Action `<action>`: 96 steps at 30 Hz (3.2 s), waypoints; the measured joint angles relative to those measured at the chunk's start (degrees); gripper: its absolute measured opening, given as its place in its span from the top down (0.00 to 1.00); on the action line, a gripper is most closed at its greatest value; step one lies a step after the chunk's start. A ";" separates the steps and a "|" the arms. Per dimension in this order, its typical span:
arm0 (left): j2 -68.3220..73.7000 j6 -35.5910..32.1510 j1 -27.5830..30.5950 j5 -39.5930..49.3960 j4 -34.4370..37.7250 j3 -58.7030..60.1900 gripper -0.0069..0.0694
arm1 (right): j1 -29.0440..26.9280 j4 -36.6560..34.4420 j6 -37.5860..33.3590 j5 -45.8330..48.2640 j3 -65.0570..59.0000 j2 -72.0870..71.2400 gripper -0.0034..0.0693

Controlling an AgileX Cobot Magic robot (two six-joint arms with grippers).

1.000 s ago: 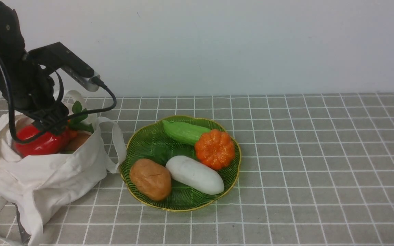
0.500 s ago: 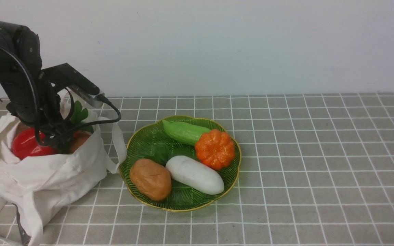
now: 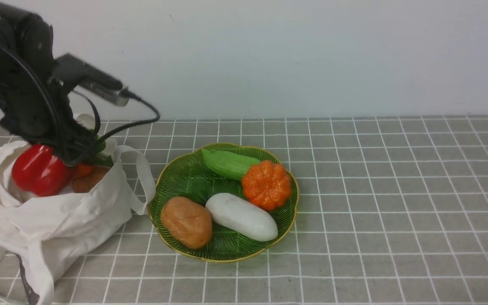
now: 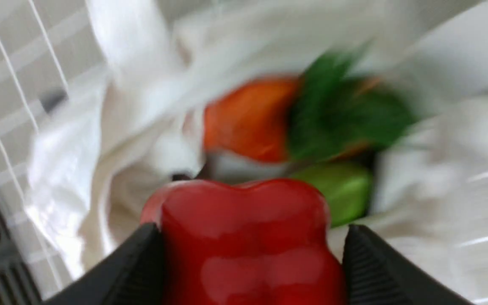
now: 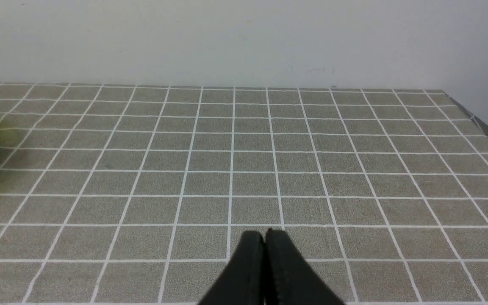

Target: Take vegetables from bag on grey coffee tablecloth place on plate.

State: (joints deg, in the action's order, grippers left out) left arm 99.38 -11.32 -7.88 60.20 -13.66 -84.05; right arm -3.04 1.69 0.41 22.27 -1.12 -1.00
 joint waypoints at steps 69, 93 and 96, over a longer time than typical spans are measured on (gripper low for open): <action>-61.78 20.85 -22.47 -7.77 -1.57 19.73 0.92 | 0.00 0.00 0.00 0.00 0.00 0.00 0.97; -81.74 18.72 -16.04 -20.29 5.63 43.83 0.92 | 0.00 0.00 0.00 0.00 0.00 0.00 0.97; -86.74 16.04 -10.92 -27.24 7.95 53.39 0.92 | 0.00 0.00 0.00 0.00 0.00 0.00 0.97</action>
State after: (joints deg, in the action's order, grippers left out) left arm 12.63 4.72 -18.81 32.96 -5.71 -30.66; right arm -3.04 1.69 0.41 22.27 -1.12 -1.00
